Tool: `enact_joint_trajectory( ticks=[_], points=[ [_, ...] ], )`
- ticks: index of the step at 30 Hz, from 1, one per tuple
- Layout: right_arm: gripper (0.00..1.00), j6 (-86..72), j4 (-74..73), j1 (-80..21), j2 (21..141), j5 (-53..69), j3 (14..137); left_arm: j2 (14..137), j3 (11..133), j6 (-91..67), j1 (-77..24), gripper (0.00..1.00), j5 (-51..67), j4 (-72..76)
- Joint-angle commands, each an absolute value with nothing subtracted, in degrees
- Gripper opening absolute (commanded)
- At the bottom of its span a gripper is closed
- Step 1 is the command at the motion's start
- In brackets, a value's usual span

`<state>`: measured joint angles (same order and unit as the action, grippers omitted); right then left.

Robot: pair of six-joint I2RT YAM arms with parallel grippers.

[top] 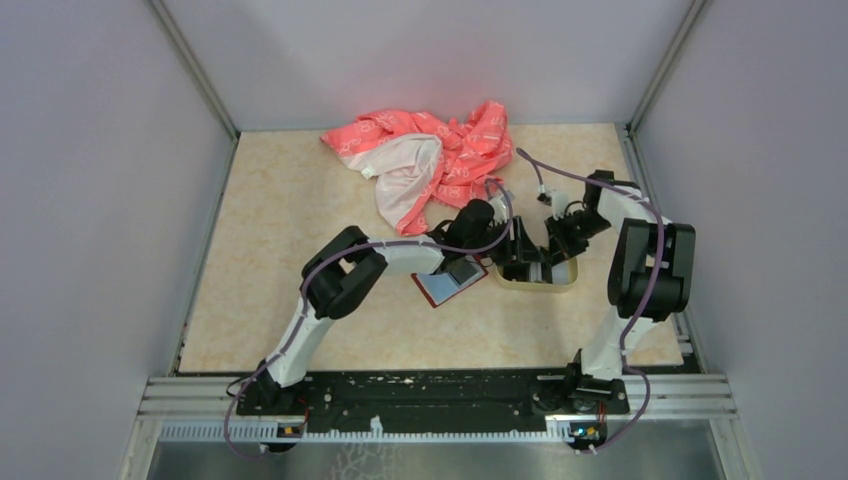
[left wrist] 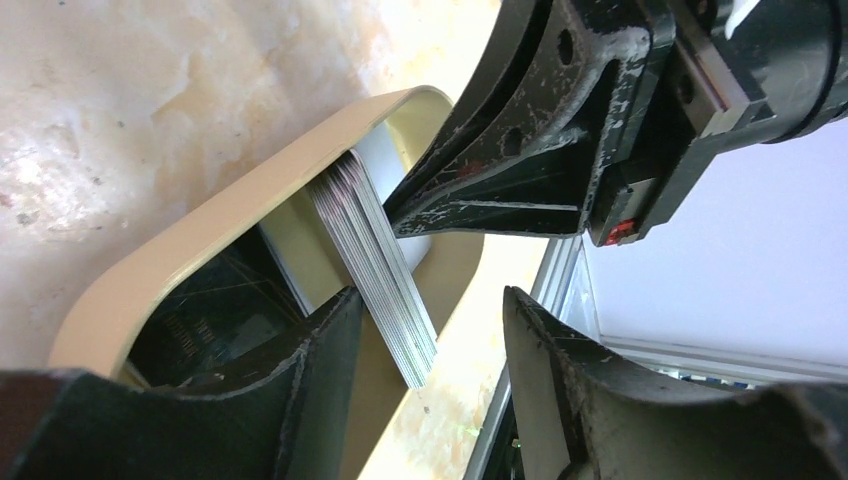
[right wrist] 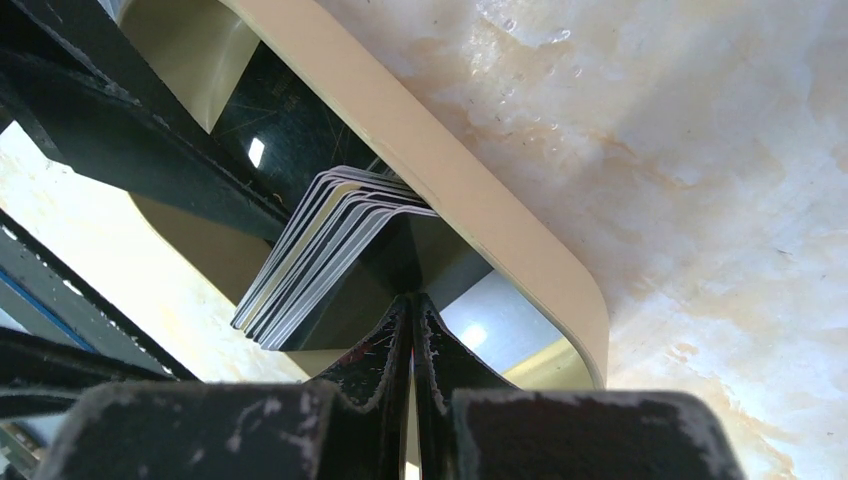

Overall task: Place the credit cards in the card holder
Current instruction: Pick up the credit card from the storage box.

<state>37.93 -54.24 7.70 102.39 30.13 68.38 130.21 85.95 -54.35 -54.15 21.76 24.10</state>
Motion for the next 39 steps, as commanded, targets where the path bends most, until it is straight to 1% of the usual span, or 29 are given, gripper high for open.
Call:
enact_joint_trajectory(
  ticks=[1, 10, 15, 21, 32, 38, 39],
  points=[
    [0.01, 38.9, -53.6, 8.3, 101.1, 32.9, 70.2, 132.4, 89.2, -55.3, -55.2, 0.61, 24.7, 25.1],
    [0.01, 38.9, -53.8, 8.9, 100.8, 33.3, 70.4, 134.9, 91.3, -53.7, -55.9, 0.64, 25.3, 24.6],
    [0.01, 39.0, -53.9, 9.1, 100.6, 33.6, 70.5, 135.6, 94.0, -51.0, -56.3, 0.70, 22.2, 18.3],
    [0.01, 38.9, -53.9, 9.4, 100.5, 33.7, 70.5, 134.3, 93.7, -50.8, -56.6, 0.66, 20.3, 16.2],
    [0.01, 38.9, -53.9, 9.9, 100.1, 34.0, 70.5, 128.3, 89.1, -49.7, -56.4, 0.64, 19.2, 18.4],
    [0.01, 38.9, -54.0, 10.1, 100.0, 34.1, 70.6, 126.5, 87.1, -49.2, -56.2, 0.61, 18.2, 18.7],
    [0.01, 38.9, -54.0, 10.1, 100.1, 34.1, 70.5, 126.5, 87.0, -49.1, -56.1, 0.59, 18.2, 18.7]
  ],
)
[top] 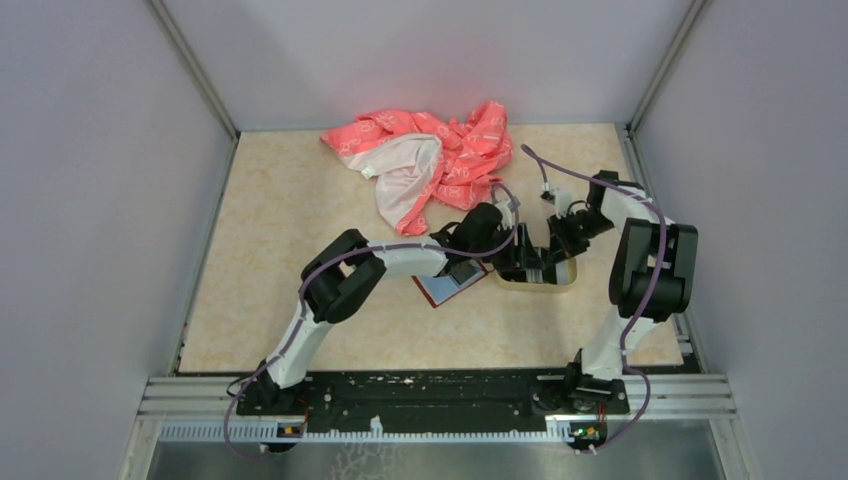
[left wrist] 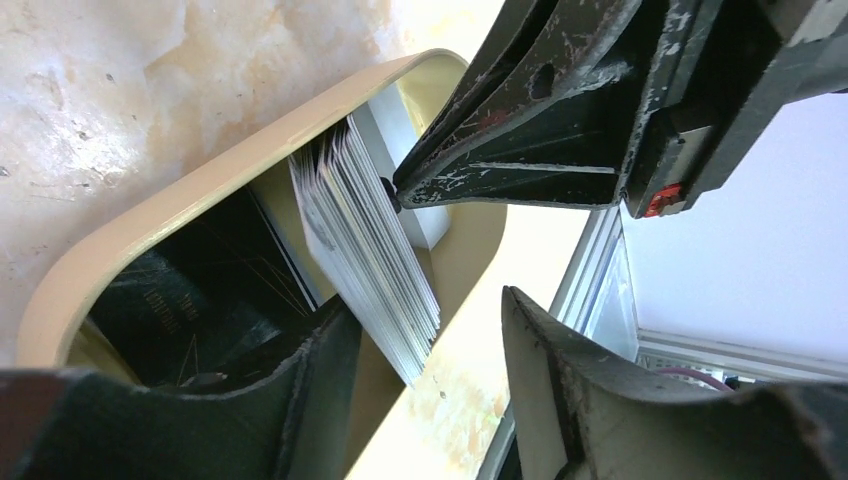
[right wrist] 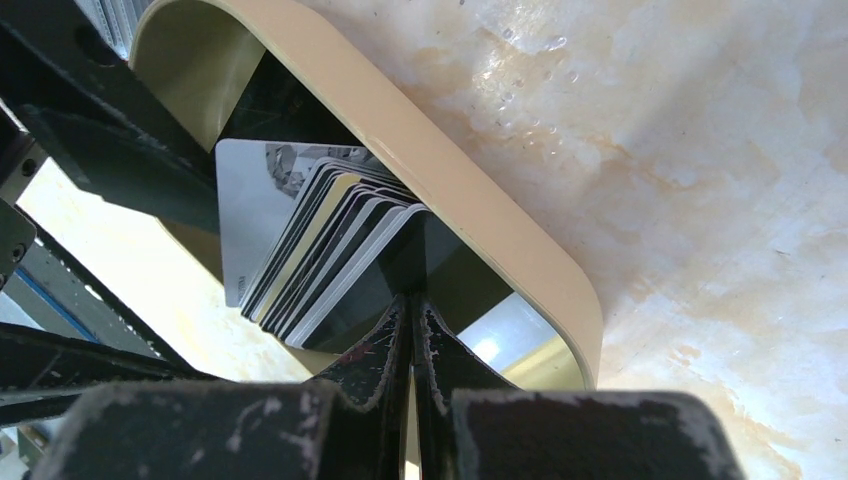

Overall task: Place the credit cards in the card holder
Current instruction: Pick up the credit card from the storage box.

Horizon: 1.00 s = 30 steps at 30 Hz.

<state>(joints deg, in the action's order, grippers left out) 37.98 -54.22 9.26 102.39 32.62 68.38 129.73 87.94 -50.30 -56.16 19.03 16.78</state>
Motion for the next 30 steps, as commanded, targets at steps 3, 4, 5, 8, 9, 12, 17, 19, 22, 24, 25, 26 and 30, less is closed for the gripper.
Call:
enact_joint_trajectory(
  ticks=[3, 4, 5, 8, 9, 12, 17, 19, 22, 24, 25, 26, 30],
  points=[
    [0.01, 38.9, -54.0, 10.1, 100.1, 34.1, 70.5, 126.8, 86.5, -49.1, -55.9, 0.51, 17.8, 18.7],
    [0.01, 38.9, -54.0, 10.1, 100.0, 34.1, 70.5, 126.9, 86.5, -49.1, -55.9, 0.50, 17.6, 18.6],
    [0.01, 38.9, -54.0, 10.2, 100.0, 34.1, 70.6, 127.2, 86.5, -49.1, -55.8, 0.48, 17.5, 18.5],
    [0.01, 38.9, -54.0, 10.2, 100.1, 34.1, 70.4, 127.8, 86.9, -48.7, -55.5, 0.41, 16.9, 17.4],
    [0.01, 38.9, -54.0, 10.2, 100.1, 34.1, 70.4, 128.0, 86.9, -48.6, -55.4, 0.39, 16.5, 17.0],
    [0.01, 38.9, -53.9, 10.2, 100.1, 34.1, 70.4, 127.5, 86.7, -47.8, -55.5, 0.35, 14.9, 15.5],
    [0.01, 38.9, -53.9, 10.2, 100.3, 34.0, 70.4, 126.5, 86.0, -46.5, -55.5, 0.32, 13.5, 14.7],
    [0.01, 38.9, -54.0, 10.2, 100.2, 34.0, 70.4, 126.4, 86.0, -46.2, -55.4, 0.27, 13.4, 14.6],
    [0.01, 38.9, -53.9, 10.2, 100.2, 33.8, 70.5, 126.3, 86.0, -45.9, -55.4, 0.17, 13.0, 14.1],
    [0.01, 38.9, -53.9, 10.2, 100.2, 33.7, 70.5, 125.9, 85.8, -45.5, -55.5, 0.13, 12.2, 13.5],
    [0.01, 38.9, -53.9, 10.2, 100.1, 33.7, 70.4, 125.6, 85.5, -45.3, -55.5, 0.12, 11.7, 13.4],
    [0.01, 38.9, -53.9, 10.2, 100.1, 33.7, 70.4, 125.2, 85.3, -44.9, -55.5, 0.11, 11.2, 13.1],
    [0.01, 38.9, -53.8, 10.2, 99.6, 34.2, 70.4, 123.5, 84.9, -43.0, -55.5, 0.13, 9.1, 11.7]
  ],
)
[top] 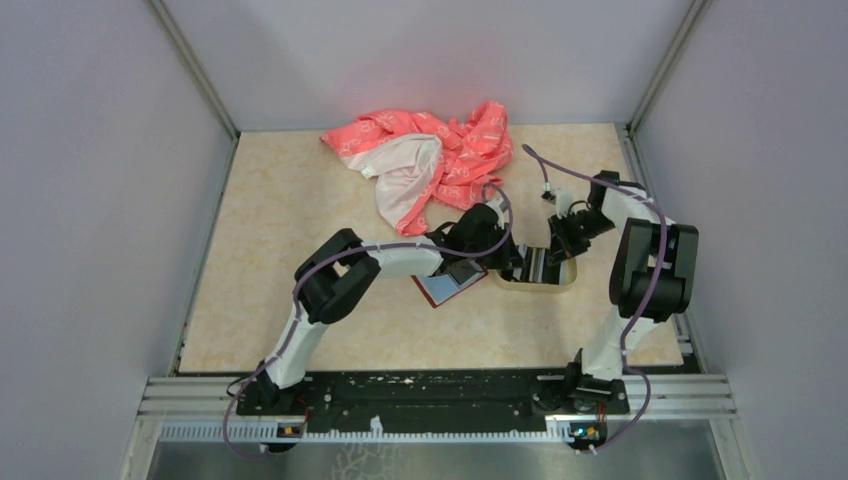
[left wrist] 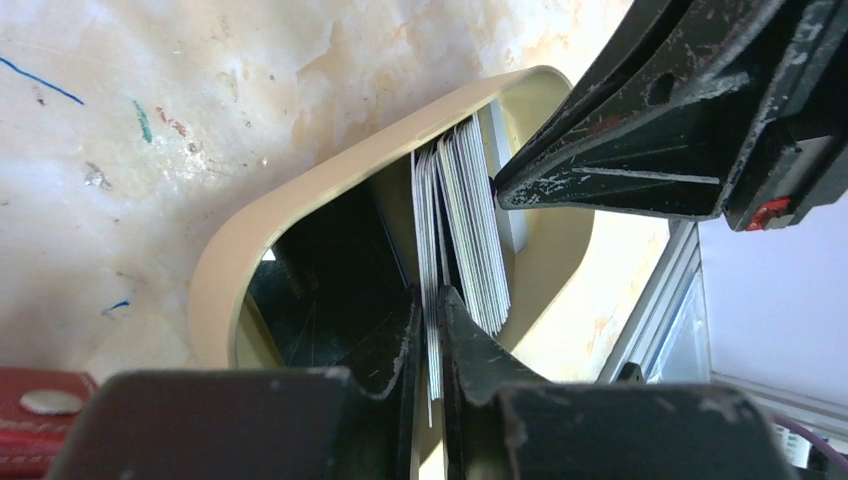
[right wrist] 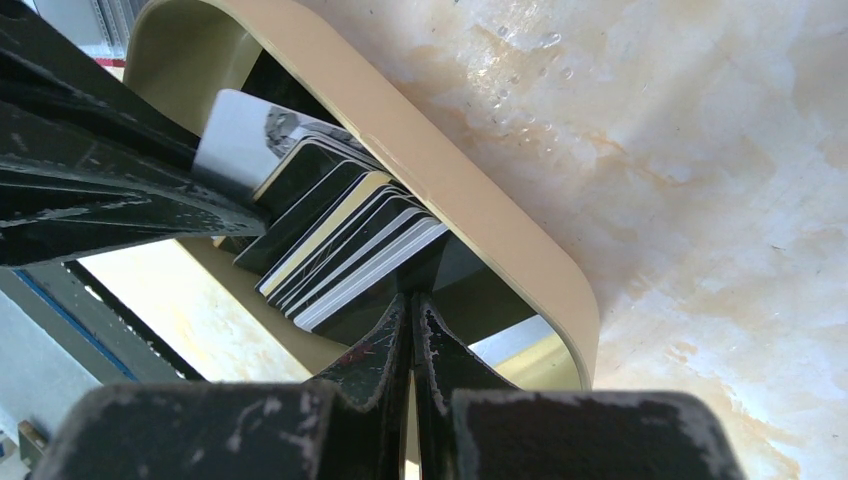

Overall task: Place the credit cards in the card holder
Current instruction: Pick up the credit card from the storage box.

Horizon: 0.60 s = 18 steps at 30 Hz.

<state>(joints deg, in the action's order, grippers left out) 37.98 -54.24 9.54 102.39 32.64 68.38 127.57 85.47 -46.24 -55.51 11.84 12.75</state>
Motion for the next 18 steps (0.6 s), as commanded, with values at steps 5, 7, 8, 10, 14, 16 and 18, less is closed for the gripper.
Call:
enact_joint_trajectory(
  ticks=[5, 7, 8, 10, 14, 16, 18],
  points=[
    [0.02, 39.0, -53.8, 10.2, 99.2, 34.7, 70.4, 123.7, 84.8, -41.7, -55.4, 0.19, 10.7, 12.0],
    [0.02, 39.0, -53.8, 10.2, 99.2, 34.7, 70.4, 124.7, 85.3, -42.2, -55.4, 0.24, 11.9, 12.1],
    [0.02, 39.0, -53.8, 10.2, 99.2, 34.7, 70.4, 125.1, 85.5, -42.3, -55.4, 0.25, 12.4, 12.2],
    [0.02, 39.0, -53.8, 10.2, 99.1, 34.8, 70.4, 125.8, 85.7, -42.8, -55.4, 0.25, 13.0, 12.5],
    [0.02, 39.1, -53.8, 10.2, 99.2, 34.8, 70.3, 125.9, 85.5, -43.2, -55.3, 0.21, 12.5, 12.5],
    [0.02, 39.1, -53.8, 10.2, 99.1, 34.8, 70.3, 125.1, 85.2, -42.7, -55.3, 0.21, 11.3, 11.9],
    [0.02, 39.2, -53.8, 10.2, 99.1, 34.9, 70.3, 124.4, 85.0, -42.0, -55.3, 0.22, 10.5, 11.4]
  ],
)
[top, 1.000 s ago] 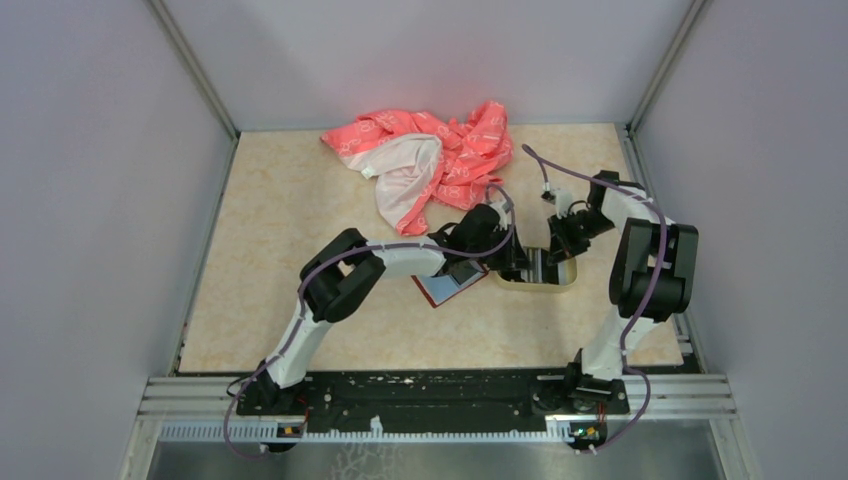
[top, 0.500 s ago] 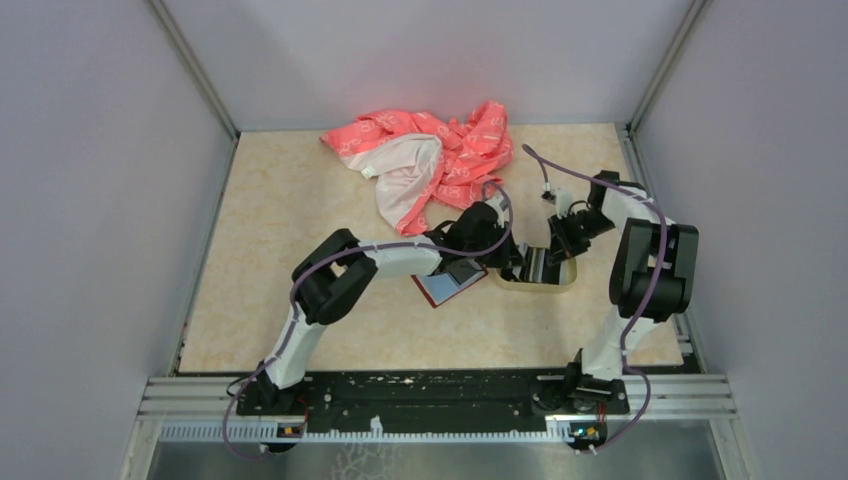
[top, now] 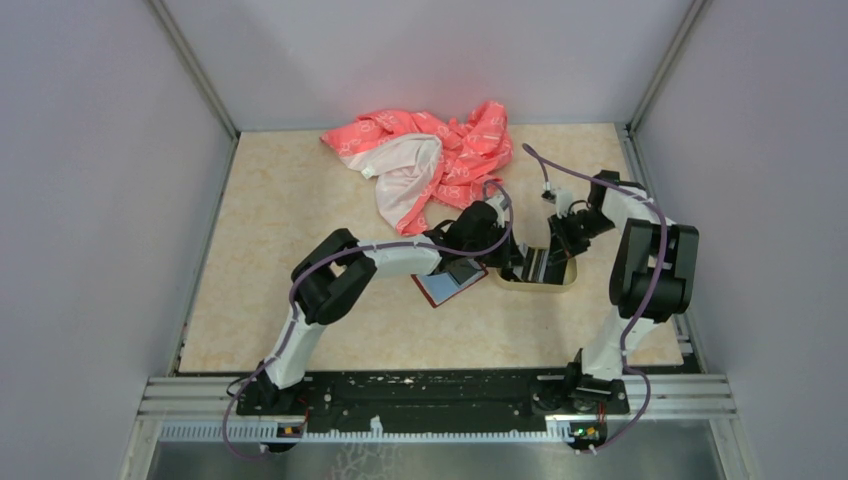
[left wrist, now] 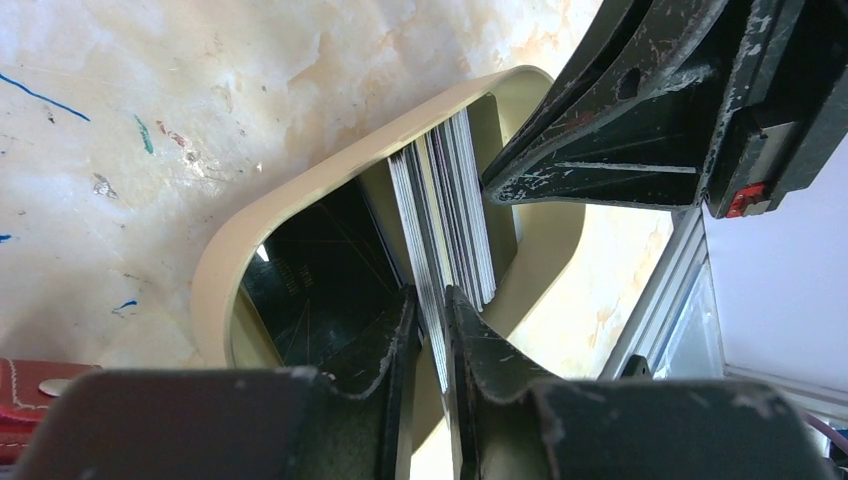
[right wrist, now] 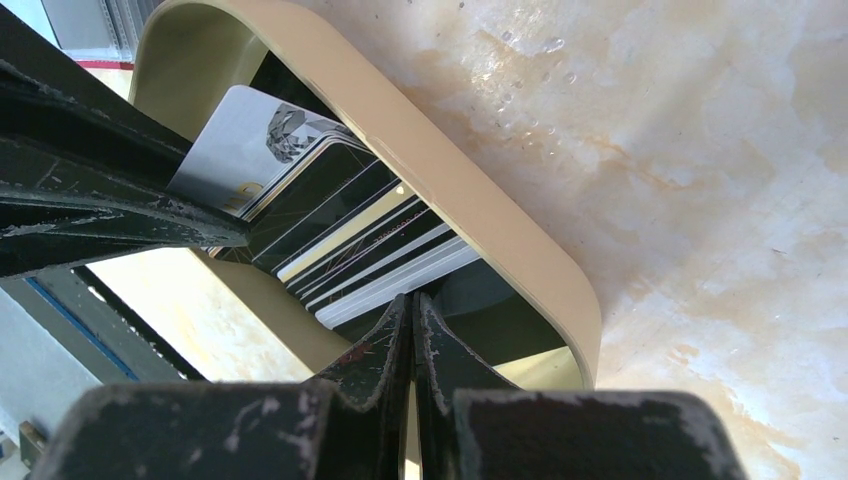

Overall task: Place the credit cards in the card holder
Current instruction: Pick up the credit card from the storage box.

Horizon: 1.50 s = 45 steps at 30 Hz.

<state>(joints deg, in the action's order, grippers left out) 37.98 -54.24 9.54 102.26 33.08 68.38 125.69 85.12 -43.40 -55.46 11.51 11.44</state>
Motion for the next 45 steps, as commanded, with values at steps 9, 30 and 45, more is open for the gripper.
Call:
enact_joint_trajectory(
  ticks=[9, 30, 45],
  points=[
    [0.02, 39.4, -54.0, 10.2, 98.8, 35.2, 70.3, 122.6, 84.2, -40.9, -55.4, 0.13, 7.8, 10.0],
    [0.19, 45.3, -55.8, 10.2, 93.2, 44.0, 70.7, 118.3, 81.0, -36.3, -55.4, 0.03, 6.5, 11.6],
    [0.84, 77.6, -61.5, 10.2, 70.8, 75.2, 63.2, 97.6, 54.9, -27.1, -55.4, 0.00, 5.8, 38.0]
  ],
)
